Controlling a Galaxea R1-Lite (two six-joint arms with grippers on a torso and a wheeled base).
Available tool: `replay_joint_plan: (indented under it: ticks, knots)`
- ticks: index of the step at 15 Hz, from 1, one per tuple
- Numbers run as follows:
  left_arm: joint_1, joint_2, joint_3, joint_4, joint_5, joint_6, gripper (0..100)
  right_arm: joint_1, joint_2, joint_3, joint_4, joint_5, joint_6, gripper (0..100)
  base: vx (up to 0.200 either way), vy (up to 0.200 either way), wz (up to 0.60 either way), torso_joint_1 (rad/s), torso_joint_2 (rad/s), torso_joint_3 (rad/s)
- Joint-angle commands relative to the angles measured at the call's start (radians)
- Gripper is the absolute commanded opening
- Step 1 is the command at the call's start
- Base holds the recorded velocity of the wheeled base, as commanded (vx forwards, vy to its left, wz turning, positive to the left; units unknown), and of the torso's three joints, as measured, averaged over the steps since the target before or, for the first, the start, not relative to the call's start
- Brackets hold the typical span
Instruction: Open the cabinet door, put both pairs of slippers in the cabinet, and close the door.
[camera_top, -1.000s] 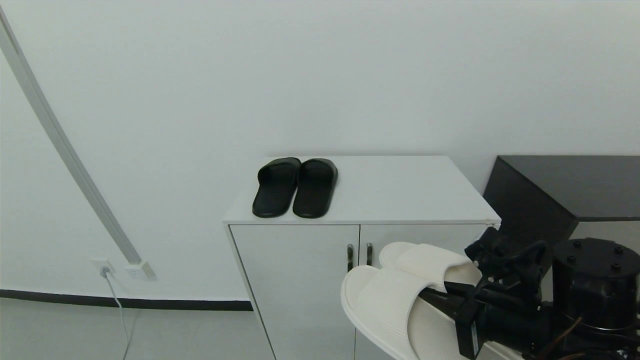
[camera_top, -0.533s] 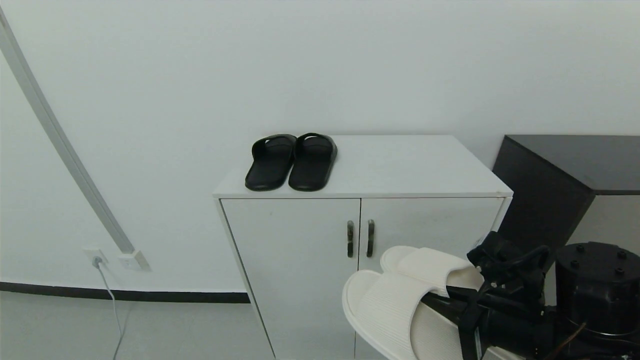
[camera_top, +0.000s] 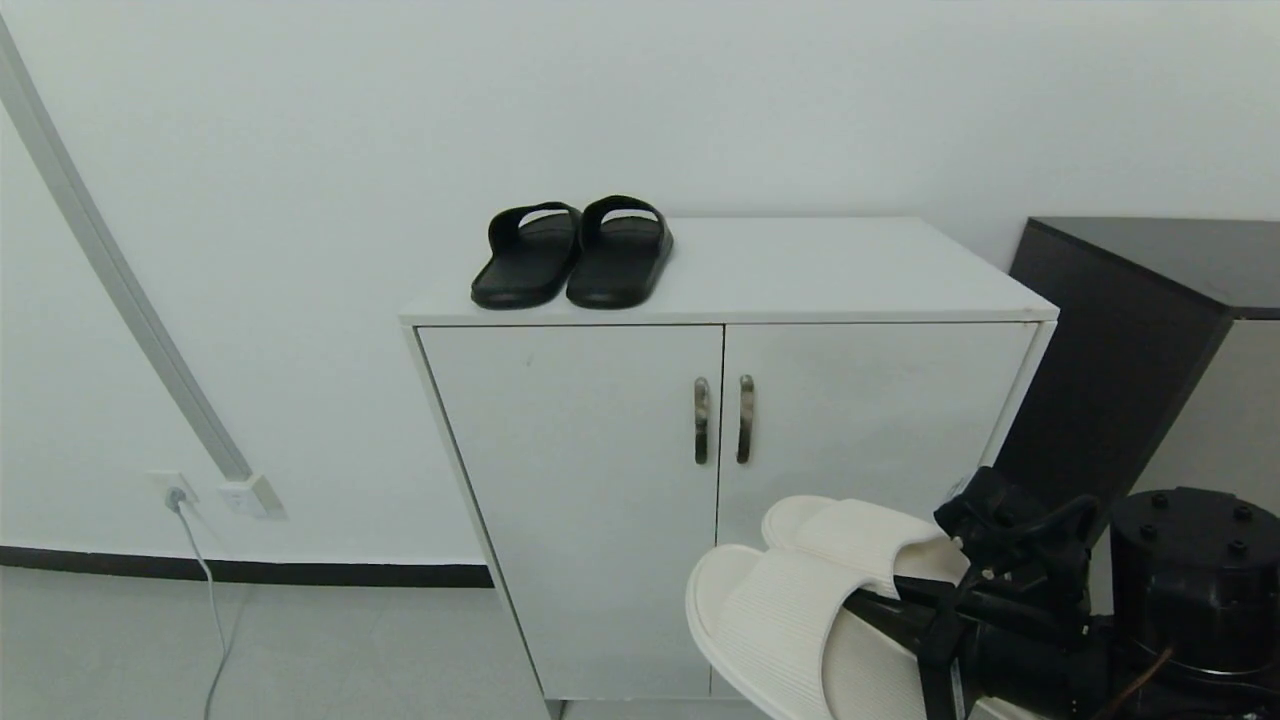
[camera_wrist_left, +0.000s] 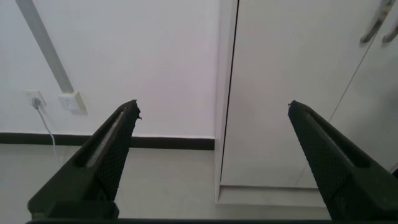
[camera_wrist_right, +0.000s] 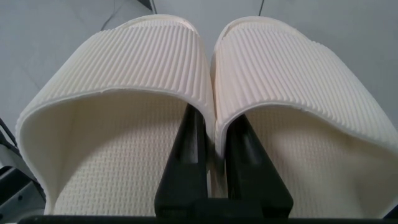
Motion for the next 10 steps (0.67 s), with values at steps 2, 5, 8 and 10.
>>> replay_joint_plan:
  ticks: [2,5,8,10]
  knots:
    - [0.0,0.0,0.0,0.0,-0.001,0.0,100,0.002,0.004,0.002,0.0,0.0,0.0,0,0.0,0.0,0.0,-0.144,0.47,0.332]
    - [0.0,0.0,0.0,0.0,-0.015,0.0,100,0.002,0.01,0.003,0.0,0.003,-0.014,0,0.0,0.0,0.0,-0.119,0.47,0.346]
    - [0.0,0.002,0.0,0.001,-0.032,0.006,100,0.002,0.02,0.006,-0.002,0.004,-0.012,0,0.0,0.0,0.0,-0.085,0.45,0.37]
    - [0.0,0.002,0.0,0.001,-0.035,0.006,100,0.002,0.023,0.008,-0.002,0.004,-0.012,0,0.0,0.0,0.0,-0.039,0.44,0.388]
